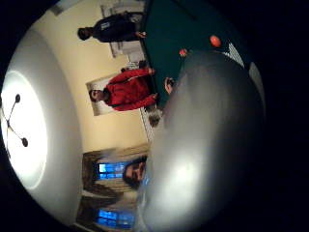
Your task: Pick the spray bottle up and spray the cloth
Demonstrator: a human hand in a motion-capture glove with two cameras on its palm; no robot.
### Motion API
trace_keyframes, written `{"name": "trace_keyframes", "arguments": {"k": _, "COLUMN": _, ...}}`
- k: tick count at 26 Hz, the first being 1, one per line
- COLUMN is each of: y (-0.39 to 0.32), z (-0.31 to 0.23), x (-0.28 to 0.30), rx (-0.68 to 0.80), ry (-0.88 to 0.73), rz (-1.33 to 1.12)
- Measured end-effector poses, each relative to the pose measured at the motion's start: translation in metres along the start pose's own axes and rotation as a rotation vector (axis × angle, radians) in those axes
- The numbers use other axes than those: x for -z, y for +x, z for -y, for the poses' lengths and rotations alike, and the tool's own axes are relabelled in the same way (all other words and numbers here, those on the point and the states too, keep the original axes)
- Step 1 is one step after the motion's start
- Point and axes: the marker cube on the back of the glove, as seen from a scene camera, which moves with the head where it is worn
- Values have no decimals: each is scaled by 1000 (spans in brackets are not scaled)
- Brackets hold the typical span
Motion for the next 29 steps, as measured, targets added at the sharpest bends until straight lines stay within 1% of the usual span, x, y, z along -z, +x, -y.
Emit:
{"name": "trace_keyframes", "arguments": {"k": 5, "y": 5, "z": 27, "x": -31, "rx": -134, "ry": -102, "rz": -97}}
{"name": "trace_keyframes", "arguments": {"k": 10, "y": 19, "z": 55, "x": -71, "rx": -287, "ry": -246, "rz": -220}}
{"name": "trace_keyframes", "arguments": {"k": 14, "y": 27, "z": 75, "x": -107, "rx": -393, "ry": -353, "rz": -252}}
{"name": "trace_keyframes", "arguments": {"k": 20, "y": 59, "z": 94, "x": -156, "rx": -473, "ry": -456, "rz": -412}}
{"name": "trace_keyframes", "arguments": {"k": 29, "y": 97, "z": 114, "x": -189, "rx": -578, "ry": -560, "rz": -575}}
